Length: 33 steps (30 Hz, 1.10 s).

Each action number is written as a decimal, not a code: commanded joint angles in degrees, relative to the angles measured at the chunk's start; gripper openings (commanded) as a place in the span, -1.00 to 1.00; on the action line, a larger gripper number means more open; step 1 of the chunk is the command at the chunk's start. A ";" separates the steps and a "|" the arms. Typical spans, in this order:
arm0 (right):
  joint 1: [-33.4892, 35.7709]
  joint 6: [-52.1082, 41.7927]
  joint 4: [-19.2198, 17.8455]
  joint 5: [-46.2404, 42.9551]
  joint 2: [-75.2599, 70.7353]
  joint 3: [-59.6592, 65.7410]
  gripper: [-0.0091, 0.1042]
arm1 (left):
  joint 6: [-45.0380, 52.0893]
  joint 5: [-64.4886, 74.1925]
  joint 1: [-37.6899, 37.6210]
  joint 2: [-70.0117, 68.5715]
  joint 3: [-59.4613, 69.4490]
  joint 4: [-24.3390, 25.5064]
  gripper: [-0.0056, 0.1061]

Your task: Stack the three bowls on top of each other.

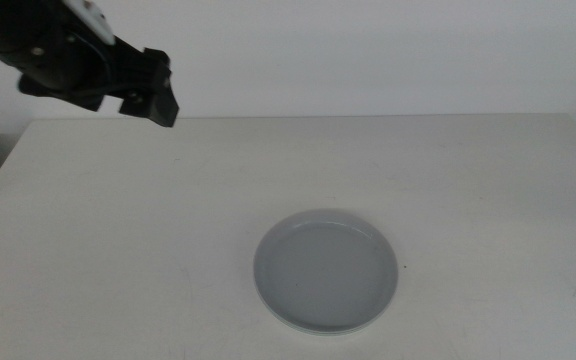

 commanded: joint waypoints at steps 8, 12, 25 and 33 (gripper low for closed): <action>-0.45 16.12 -6.92 -9.48 8.36 -1.40 0.17 | -6.02 -0.64 0.04 -7.59 -1.76 5.62 0.89; -0.65 17.60 -7.09 -11.42 15.02 -4.38 0.17 | -7.18 -0.90 0.04 -8.63 -1.76 6.95 0.89; -24.53 6.38 1.16 -8.64 22.84 -11.23 0.17 | -3.78 -2.45 12.25 -13.72 1.57 4.93 0.89; -26.38 -4.71 4.39 -18.95 11.94 2.30 0.17 | -1.58 -22.69 14.24 -27.40 24.05 0.93 0.89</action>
